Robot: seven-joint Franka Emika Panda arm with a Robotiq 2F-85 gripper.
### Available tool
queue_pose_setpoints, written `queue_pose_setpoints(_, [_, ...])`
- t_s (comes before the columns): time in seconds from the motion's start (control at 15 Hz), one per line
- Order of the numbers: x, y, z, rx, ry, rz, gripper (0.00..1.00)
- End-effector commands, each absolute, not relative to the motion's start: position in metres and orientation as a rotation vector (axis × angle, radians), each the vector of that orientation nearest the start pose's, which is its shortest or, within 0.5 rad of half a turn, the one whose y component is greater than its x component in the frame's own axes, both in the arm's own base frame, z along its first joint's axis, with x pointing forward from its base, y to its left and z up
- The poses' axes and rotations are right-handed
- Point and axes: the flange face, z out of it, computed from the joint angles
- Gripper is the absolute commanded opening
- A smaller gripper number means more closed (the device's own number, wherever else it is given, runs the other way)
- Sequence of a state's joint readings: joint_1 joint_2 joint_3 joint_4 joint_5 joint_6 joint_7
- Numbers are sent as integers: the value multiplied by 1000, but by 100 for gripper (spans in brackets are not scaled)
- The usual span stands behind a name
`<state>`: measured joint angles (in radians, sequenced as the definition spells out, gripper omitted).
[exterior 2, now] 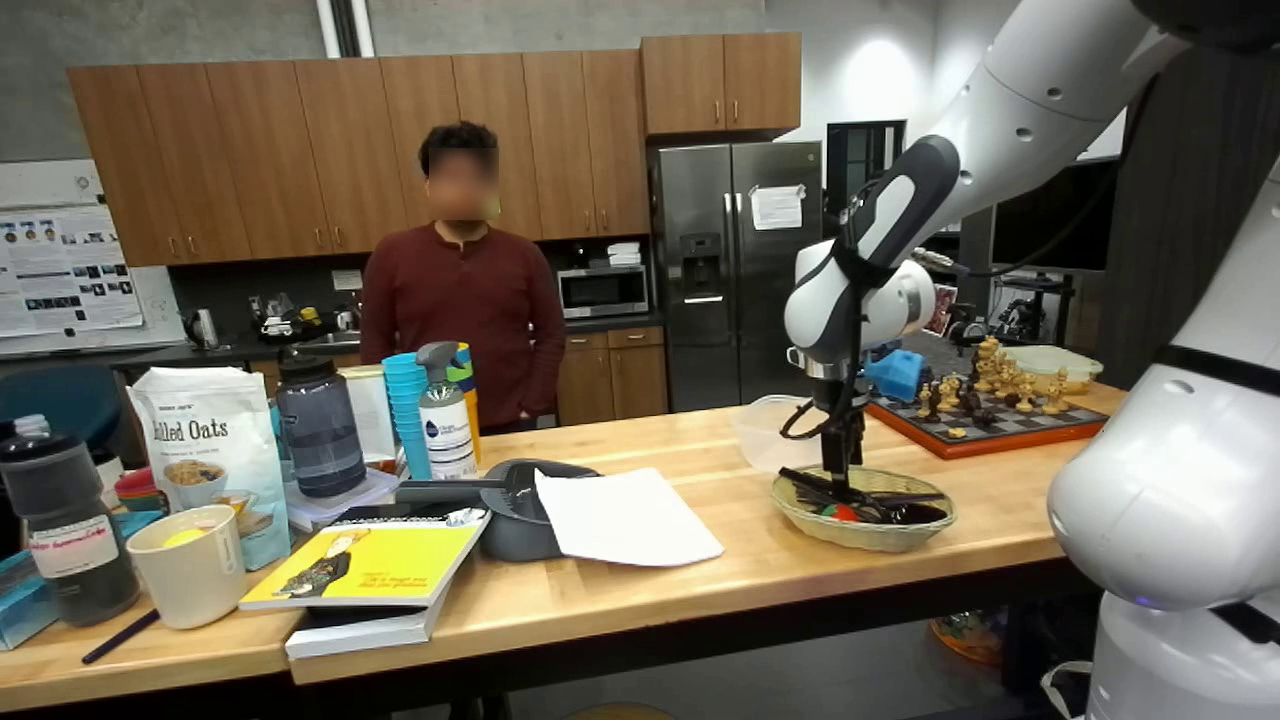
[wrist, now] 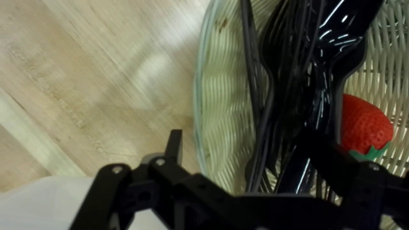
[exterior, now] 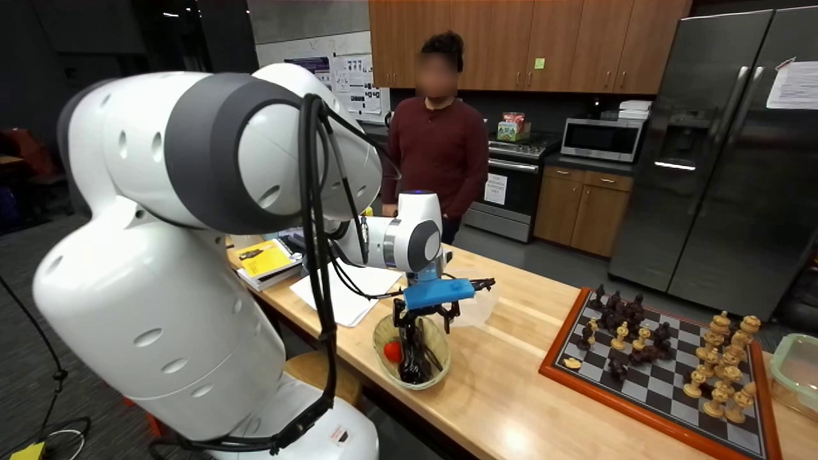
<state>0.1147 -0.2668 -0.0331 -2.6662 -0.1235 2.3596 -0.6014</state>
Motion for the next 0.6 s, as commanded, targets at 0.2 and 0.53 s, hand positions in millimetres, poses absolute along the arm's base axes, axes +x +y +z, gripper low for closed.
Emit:
queue_pose_setpoints(0.2, [395,14,327,-2983,-1174,55,100])
queue_pose_setpoints(0.53, [397,5,329,-3003,-1150,10,100])
